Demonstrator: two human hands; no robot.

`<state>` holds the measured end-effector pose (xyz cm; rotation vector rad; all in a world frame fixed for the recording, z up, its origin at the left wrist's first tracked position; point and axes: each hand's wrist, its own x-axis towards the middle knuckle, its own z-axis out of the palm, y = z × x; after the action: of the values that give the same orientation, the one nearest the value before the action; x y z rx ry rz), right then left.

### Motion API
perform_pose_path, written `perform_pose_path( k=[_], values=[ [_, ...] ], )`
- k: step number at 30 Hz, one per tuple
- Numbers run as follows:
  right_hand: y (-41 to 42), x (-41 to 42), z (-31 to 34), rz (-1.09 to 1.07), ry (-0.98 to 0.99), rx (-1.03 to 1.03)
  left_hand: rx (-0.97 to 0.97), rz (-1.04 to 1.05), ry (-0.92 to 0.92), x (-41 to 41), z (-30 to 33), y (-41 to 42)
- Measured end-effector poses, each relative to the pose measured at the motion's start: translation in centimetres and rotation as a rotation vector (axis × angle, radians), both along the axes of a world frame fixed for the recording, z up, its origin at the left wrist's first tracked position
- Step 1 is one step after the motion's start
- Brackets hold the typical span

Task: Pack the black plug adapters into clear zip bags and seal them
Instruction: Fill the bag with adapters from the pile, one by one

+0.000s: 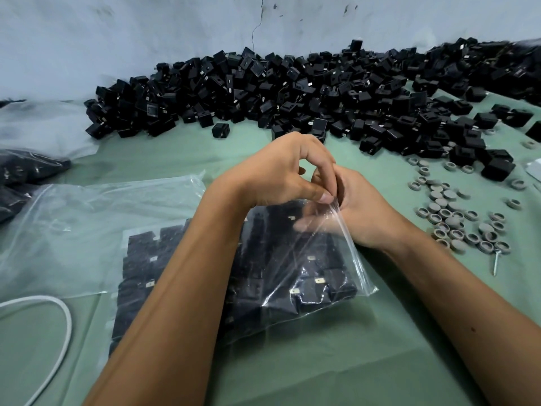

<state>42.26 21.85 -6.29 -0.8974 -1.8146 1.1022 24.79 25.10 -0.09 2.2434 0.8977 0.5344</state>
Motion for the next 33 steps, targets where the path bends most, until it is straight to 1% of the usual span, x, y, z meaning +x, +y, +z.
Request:
perform_pose_path(
  k=[4,6,9,14,16,18,22,23,26,27,30,33],
  values=[
    [0.2,0.3,0.1,-0.038,-0.038,0.035,-0.019,0.013,-0.003,0.0,-0.3,0.1],
    [0.5,1.0,-0.1,-0.083,-0.044,0.005,-0.035,0.025,0.007,-0.1,-0.4,0.1],
    [1.2,2.2,-0.6,-0.234,-0.031,-0.035,-0.054,0.051,0.032,-0.5,-0.4,0.3],
    [2.3,2.0,-1.1,-0.545,0.009,0.006,-0.077,0.179,0.118,-2.8,-0.5,1.1],
    [3.4,1.3,-0.3,-0.575,-0.042,0.050,-0.095,0.270,0.176,-3.9,-0.7,1.4],
    [5.3,0.1,1.0,-0.539,-0.177,0.124,-0.122,0.360,0.228,-5.1,-0.8,1.5],
    [10.8,-4.2,3.2,-0.413,-0.504,0.261,-0.171,0.490,0.251,-7.7,-0.7,1.6],
    [12.2,-5.5,3.4,-0.355,-0.610,0.286,-0.184,0.511,0.247,-8.2,-0.8,1.5],
    [16.4,-9.4,3.1,-0.179,-1.029,0.418,-0.212,0.563,0.209,-9.6,-1.0,1.4],
    [17.6,-10.7,2.8,-0.141,-1.128,0.446,-0.217,0.577,0.195,-10.1,-1.1,1.4],
    [20.7,-14.0,1.8,-0.084,-1.274,0.522,-0.196,0.605,0.172,-10.7,-1.0,1.4],
    [23.3,-16.7,1.1,-0.116,-1.325,0.476,-0.196,0.612,0.150,-11.1,-1.1,1.2]
  ],
)
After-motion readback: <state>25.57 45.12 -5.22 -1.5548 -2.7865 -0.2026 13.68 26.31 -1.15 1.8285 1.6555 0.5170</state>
